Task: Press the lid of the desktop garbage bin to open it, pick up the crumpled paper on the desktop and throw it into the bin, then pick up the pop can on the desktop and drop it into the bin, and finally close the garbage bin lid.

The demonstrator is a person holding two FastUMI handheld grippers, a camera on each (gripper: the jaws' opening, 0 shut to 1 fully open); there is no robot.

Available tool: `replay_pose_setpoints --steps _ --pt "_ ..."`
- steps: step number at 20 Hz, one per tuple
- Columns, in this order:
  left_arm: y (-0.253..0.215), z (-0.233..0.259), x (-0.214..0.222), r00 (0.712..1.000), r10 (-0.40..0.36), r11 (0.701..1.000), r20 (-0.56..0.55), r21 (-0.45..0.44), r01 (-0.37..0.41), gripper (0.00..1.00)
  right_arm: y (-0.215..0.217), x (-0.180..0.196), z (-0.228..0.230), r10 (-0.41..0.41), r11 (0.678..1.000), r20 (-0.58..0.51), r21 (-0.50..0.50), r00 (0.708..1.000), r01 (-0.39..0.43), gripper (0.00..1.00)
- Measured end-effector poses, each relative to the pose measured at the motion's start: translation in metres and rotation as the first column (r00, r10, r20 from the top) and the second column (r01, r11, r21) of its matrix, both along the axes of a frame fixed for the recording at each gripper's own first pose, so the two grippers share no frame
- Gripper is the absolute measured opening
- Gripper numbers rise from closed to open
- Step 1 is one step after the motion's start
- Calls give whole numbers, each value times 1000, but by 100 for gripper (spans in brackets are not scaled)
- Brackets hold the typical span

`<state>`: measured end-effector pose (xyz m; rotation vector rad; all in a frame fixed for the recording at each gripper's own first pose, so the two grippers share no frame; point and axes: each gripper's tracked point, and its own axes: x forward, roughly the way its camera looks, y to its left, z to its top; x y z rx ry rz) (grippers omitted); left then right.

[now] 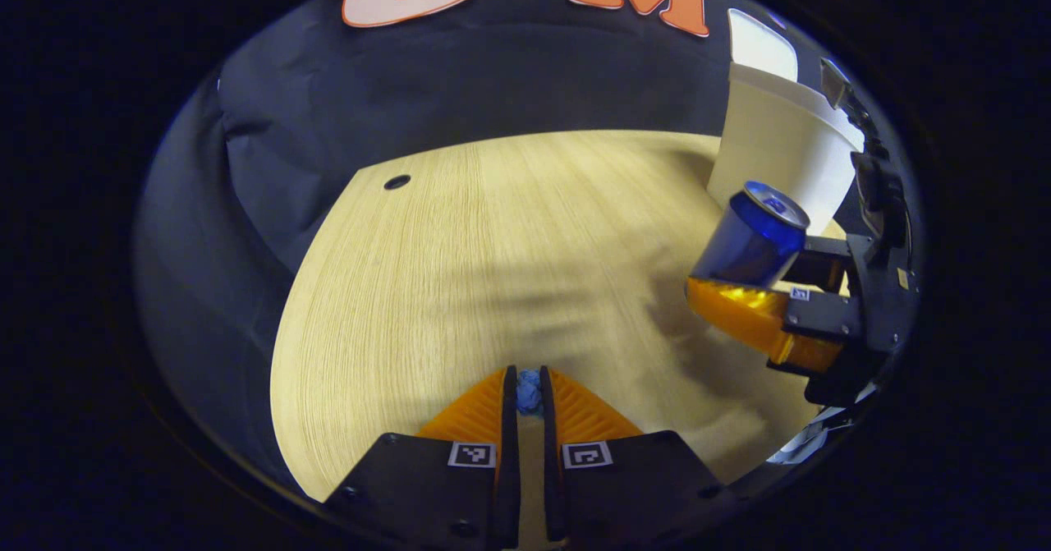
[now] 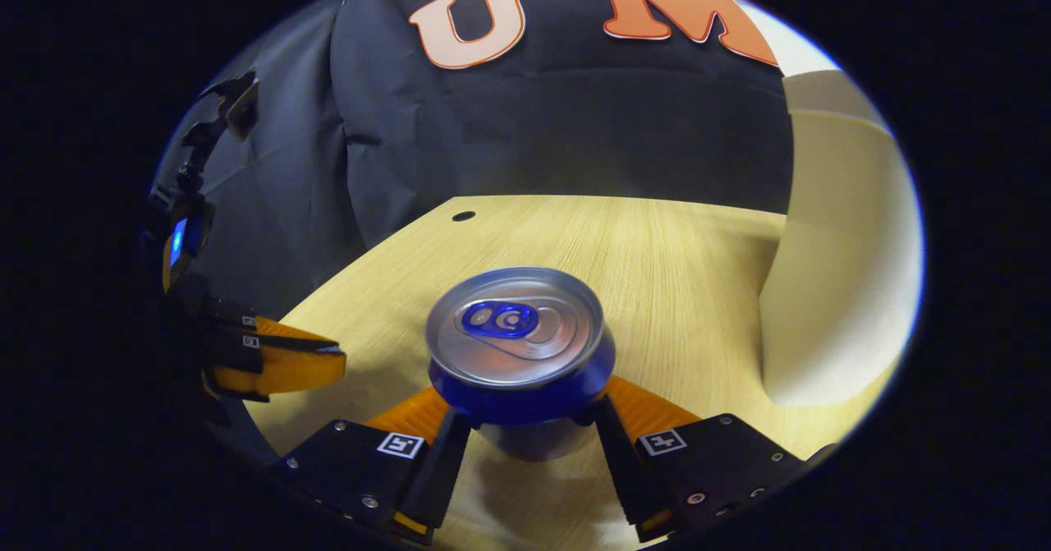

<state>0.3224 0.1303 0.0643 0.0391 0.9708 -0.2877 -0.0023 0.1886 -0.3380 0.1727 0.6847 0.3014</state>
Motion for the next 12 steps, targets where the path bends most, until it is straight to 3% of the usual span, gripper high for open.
replay_pose_setpoints --steps 2,4,12 --pt "-4 -3 14 999 1 1000 32 -17 -1 16 -12 -9 12 3 1000 5 -17 1000 -3 80" --pt "-6 -6 27 998 1 1000 67 -31 1 12 -27 -18 24 2 999 15 -37 1000 -1 80" --pt "-9 -8 70 984 5 997 177 -81 9 16 -98 -43 53 -44 995 48 -82 998 48 80"
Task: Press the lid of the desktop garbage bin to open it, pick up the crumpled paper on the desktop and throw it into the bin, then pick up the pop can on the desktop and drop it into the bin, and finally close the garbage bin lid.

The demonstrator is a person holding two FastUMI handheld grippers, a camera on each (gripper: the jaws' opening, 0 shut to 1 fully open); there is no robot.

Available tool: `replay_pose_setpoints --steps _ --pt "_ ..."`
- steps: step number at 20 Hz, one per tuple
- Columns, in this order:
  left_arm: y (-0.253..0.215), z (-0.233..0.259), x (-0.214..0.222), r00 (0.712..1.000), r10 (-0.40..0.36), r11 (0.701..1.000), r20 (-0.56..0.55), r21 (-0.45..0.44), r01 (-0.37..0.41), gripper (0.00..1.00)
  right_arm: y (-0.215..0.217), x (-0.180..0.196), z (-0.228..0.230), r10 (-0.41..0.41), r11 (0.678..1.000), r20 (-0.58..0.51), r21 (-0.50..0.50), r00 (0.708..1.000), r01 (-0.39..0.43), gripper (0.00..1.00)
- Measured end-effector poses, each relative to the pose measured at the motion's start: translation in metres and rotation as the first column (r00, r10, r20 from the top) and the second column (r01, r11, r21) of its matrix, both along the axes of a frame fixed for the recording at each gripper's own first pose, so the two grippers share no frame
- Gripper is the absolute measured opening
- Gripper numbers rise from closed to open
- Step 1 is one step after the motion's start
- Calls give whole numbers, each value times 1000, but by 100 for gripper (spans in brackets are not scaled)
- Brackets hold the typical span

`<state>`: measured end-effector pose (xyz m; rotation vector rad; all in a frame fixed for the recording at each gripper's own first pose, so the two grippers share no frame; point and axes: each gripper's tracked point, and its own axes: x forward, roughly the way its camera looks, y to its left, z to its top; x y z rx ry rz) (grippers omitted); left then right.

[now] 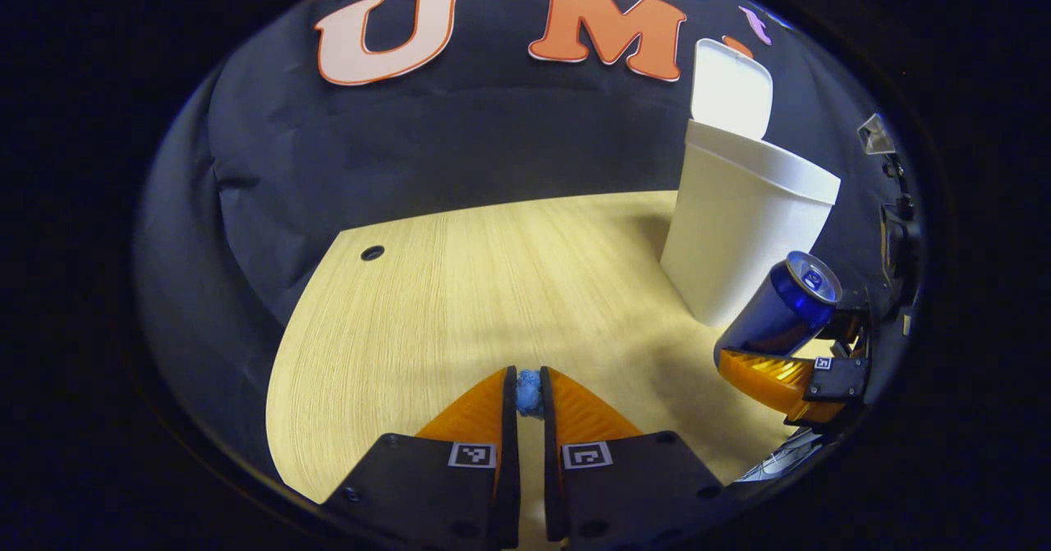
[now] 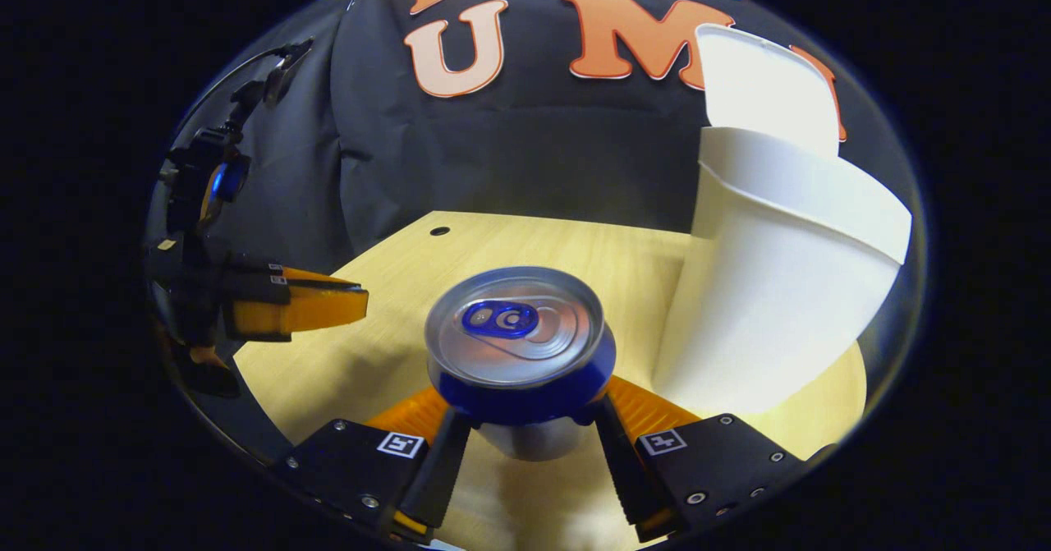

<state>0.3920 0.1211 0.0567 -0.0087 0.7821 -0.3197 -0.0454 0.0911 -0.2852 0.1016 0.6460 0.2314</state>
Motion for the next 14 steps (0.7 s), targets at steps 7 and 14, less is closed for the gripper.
replay_pose_setpoints --steps 7,14 --pt "-48 46 29 994 -24 999 104 -40 28 16 -54 -18 6 -51 998 8 -23 999 51 80" --pt "-114 103 60 972 -78 989 221 -105 103 16 -94 -28 12 -105 994 24 -26 994 106 80"
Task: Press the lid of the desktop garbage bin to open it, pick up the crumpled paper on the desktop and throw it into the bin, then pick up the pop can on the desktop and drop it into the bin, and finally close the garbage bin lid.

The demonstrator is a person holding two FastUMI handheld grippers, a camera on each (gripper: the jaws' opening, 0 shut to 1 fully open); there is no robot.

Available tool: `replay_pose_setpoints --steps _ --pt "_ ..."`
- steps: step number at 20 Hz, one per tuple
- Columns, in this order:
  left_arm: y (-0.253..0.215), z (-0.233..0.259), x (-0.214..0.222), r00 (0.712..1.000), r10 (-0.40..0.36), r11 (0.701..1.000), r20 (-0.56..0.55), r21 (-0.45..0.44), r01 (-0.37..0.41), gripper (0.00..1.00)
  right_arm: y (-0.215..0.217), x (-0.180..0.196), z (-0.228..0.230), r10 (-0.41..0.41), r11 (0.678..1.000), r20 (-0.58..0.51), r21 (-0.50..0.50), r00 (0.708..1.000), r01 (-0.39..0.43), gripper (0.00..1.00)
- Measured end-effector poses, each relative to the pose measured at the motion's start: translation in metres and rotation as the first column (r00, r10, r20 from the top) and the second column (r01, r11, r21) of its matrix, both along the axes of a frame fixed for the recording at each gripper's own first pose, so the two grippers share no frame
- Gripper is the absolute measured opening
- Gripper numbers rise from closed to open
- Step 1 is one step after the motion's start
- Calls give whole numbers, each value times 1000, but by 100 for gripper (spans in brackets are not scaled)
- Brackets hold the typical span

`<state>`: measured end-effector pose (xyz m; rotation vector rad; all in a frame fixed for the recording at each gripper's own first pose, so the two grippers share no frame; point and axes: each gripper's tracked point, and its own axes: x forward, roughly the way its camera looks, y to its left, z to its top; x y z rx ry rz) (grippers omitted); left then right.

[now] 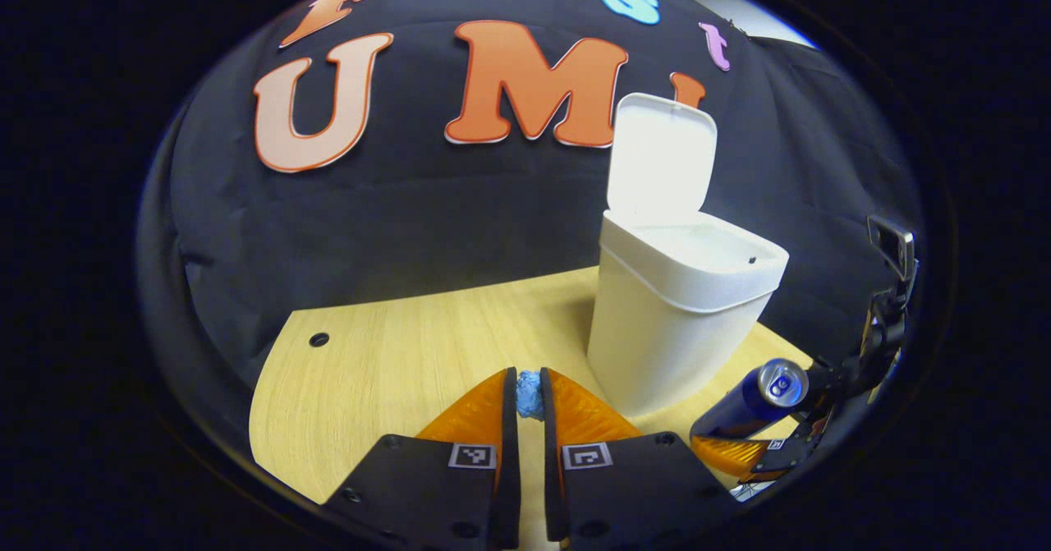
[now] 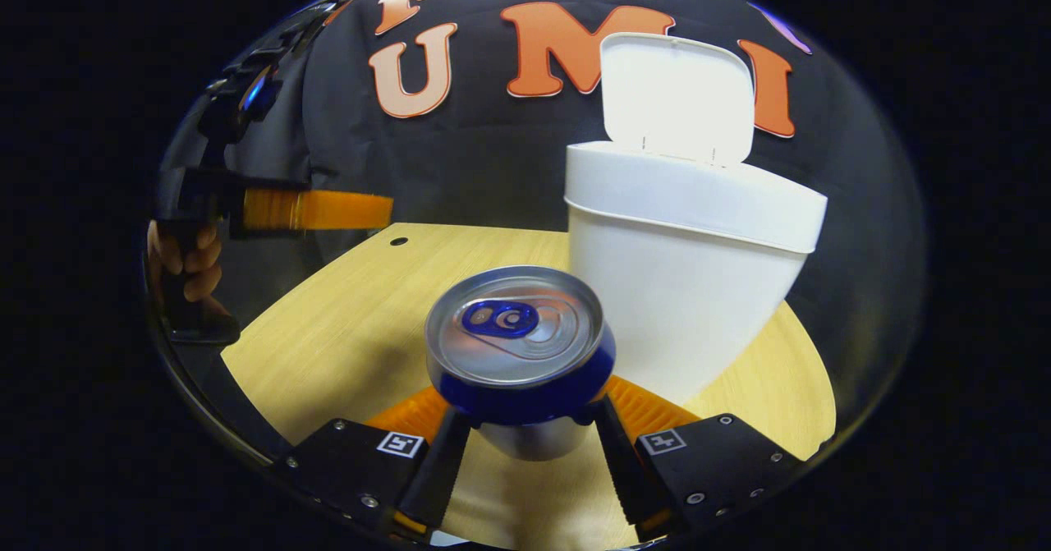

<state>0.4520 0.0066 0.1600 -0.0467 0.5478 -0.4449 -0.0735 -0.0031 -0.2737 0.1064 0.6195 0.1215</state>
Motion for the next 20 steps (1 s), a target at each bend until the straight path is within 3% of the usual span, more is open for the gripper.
replay_pose_setpoints --steps 9,20 --pt "-84 57 26 986 -115 991 125 -50 122 16 -45 -15 3 -87 996 9 -10 996 87 80" --pt "-157 83 41 955 -230 963 188 -97 251 15 -79 -41 18 -240 970 41 -23 970 241 80"
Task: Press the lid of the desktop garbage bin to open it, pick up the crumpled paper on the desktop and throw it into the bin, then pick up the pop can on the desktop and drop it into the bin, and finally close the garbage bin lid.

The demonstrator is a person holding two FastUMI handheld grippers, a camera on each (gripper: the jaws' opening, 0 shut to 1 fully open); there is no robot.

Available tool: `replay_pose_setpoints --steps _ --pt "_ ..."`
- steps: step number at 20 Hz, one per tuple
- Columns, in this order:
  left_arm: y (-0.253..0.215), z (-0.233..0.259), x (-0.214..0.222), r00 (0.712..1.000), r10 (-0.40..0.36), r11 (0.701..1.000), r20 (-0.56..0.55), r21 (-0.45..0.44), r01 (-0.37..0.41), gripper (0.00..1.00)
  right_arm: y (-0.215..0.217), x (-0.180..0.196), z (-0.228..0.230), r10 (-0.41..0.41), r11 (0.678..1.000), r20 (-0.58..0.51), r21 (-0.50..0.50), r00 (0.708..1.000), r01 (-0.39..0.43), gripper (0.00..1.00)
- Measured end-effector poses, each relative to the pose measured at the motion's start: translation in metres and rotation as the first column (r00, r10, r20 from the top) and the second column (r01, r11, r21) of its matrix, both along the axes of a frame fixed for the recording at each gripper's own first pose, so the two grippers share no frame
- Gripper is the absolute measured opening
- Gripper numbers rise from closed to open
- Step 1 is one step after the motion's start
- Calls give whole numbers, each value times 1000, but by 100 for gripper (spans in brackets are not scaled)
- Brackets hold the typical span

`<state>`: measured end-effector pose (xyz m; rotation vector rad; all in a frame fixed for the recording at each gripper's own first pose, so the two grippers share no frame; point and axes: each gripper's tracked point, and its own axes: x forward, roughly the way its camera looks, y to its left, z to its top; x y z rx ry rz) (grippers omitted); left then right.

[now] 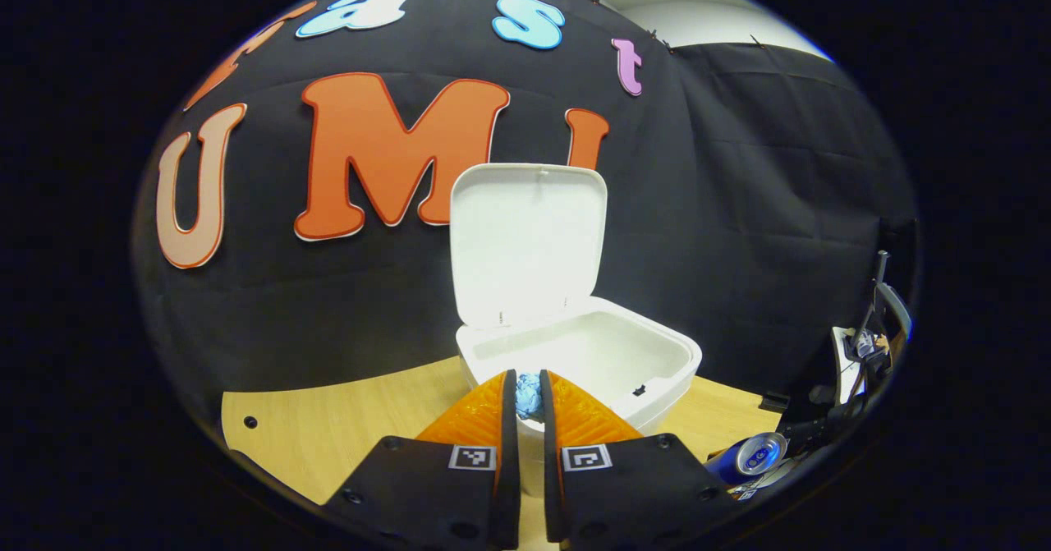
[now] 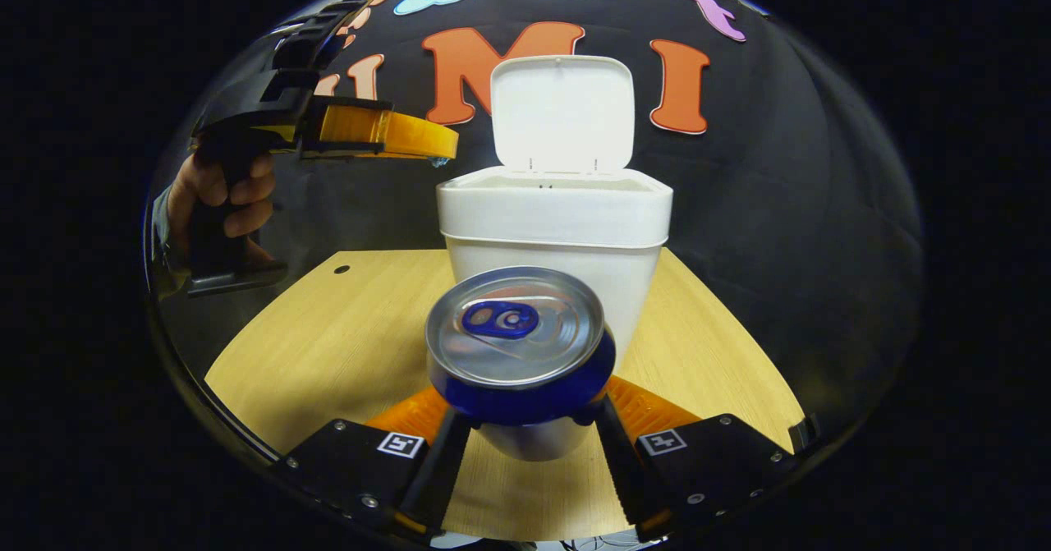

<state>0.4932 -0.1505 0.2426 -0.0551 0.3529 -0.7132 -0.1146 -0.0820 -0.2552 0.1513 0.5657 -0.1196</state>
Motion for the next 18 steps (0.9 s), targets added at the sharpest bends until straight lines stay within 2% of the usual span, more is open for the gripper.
replay_pose_setpoints --steps 11,18 --pt "-24 -21 2 999 -32 999 -26 10 32 15 -25 -8 21 -106 994 37 -24 994 107 80" --pt "-32 -29 -6 997 -79 997 -21 23 79 26 -53 4 57 -138 988 101 -61 985 144 80"
